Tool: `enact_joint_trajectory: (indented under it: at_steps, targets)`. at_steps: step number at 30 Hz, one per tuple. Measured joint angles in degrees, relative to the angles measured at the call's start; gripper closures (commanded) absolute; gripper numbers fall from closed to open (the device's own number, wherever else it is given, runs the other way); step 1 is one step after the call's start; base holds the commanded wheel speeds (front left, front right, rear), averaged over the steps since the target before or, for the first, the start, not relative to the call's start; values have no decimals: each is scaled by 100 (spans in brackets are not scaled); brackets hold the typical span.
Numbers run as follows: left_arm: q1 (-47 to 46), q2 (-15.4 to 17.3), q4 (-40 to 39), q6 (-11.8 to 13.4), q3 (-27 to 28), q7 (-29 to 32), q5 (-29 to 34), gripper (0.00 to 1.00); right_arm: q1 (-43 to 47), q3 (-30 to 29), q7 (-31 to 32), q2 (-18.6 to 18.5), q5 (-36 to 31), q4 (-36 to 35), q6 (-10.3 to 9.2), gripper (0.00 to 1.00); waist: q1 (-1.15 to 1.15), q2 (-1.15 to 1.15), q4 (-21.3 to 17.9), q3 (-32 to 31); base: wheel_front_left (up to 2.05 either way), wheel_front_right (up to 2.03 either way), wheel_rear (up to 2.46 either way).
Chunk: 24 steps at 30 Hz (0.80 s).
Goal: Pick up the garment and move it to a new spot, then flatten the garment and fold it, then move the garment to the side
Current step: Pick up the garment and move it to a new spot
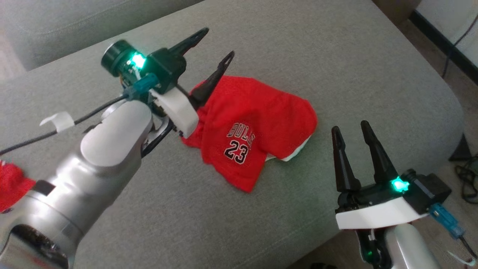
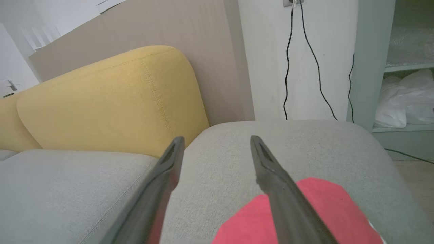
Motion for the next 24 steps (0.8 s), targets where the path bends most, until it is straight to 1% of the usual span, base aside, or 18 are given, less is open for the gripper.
enact_joint_trajectory:
  at_steps: [3,6,9,10,11,13,16,18,21,24]
  targets:
    - [1,-14,269,0,-111,-209,-23,0,5,-15,0,1,-7,7,0,0,-1,0,151,-17,0,0,0]
    - [15,-58,435,4,-40,-385,-147,0,10,-71,0,1,-70,33,0,0,-1,0,395,-105,0,0,0]
    - [99,-60,446,116,27,-485,-176,0,34,-192,0,0,-203,107,0,0,-1,0,688,-229,0,0,0]
    - [99,-60,446,116,27,-485,-176,0,34,-192,0,0,-203,107,0,0,-1,0,688,-229,0,0,0]
    - [185,-64,431,178,76,-520,-190,0,43,-218,0,0,-257,118,0,0,-2,0,794,-276,0,0,0]
    - [465,-62,357,360,275,-536,-363,0,110,-263,0,1,-366,153,0,0,-2,0,1017,-382,0,0,0]
    - [1146,-8,93,721,773,-577,-846,0,293,-361,0,1,-468,218,0,0,-2,0,1361,-565,0,0,0]
    - [1625,164,-218,920,912,-578,-862,0,401,-443,0,2,-524,214,0,0,-2,0,1591,-682,0,0,0]
    - [2376,412,-876,1296,1199,-578,-873,0,509,-625,0,2,-595,203,0,0,-2,0,1949,-824,0,0,0]
    - [3164,555,-1532,1625,1529,-579,-877,0,556,-727,0,3,-693,209,0,0,-2,0,2264,-939,0,0,0]
